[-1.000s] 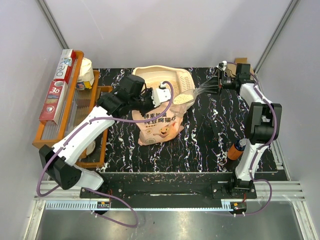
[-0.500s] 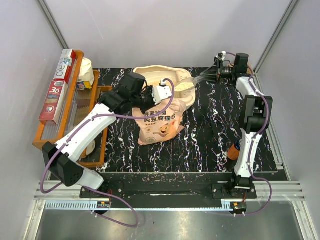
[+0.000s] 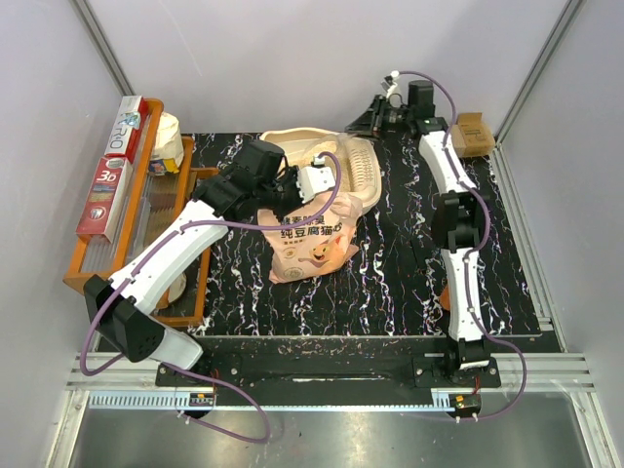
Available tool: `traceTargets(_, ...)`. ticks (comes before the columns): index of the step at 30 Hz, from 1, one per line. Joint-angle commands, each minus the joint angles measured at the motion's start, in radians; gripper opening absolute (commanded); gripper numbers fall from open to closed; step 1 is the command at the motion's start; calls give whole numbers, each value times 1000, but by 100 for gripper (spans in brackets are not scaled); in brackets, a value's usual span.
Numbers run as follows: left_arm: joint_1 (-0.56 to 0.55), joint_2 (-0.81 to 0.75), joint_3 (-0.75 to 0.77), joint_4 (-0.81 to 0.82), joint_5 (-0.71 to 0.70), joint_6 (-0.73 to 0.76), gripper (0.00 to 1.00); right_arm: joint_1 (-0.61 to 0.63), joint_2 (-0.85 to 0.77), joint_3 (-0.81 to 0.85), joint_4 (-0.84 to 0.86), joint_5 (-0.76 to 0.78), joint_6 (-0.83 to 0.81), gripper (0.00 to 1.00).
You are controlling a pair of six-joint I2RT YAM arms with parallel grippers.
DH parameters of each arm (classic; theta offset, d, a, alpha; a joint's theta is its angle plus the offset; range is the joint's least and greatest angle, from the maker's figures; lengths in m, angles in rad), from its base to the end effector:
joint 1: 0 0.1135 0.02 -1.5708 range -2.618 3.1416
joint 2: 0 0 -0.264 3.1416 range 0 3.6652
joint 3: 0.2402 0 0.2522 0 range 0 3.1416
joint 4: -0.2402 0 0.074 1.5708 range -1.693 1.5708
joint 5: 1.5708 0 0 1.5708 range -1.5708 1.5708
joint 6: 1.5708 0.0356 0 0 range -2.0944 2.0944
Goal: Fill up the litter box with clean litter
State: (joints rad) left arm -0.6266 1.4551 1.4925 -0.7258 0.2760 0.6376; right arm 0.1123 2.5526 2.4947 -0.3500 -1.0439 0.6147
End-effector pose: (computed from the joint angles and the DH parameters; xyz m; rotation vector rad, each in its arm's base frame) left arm 0.2500 -0.1930 0.3761 1.4428 1.7213 -0.3054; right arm 0.5648 0.0947 0.2694 -0.2264 2.0464 1.4854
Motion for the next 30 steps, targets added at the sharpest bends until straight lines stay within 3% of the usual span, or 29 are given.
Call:
traceTargets(1, 5, -48, 15, 46, 11, -9, 0, 44, -26, 102, -89, 263, -174, 0)
traceTargets(8, 5, -101, -49, 71, 31, -3, 0, 63, -109, 78, -188, 432, -300, 0)
traceTargets(16, 7, -144, -95, 89, 60, -7, 0, 66, -193, 32, -250, 493, -421, 0)
traceTargets(27, 7, -157, -110, 141, 61, -55, 0, 104, -392, 20, -363, 527, -678, 0)
traceTargets(30, 5, -150, -109, 152, 60, -84, 0, 92, -491, 9, -435, 402, -719, 0)
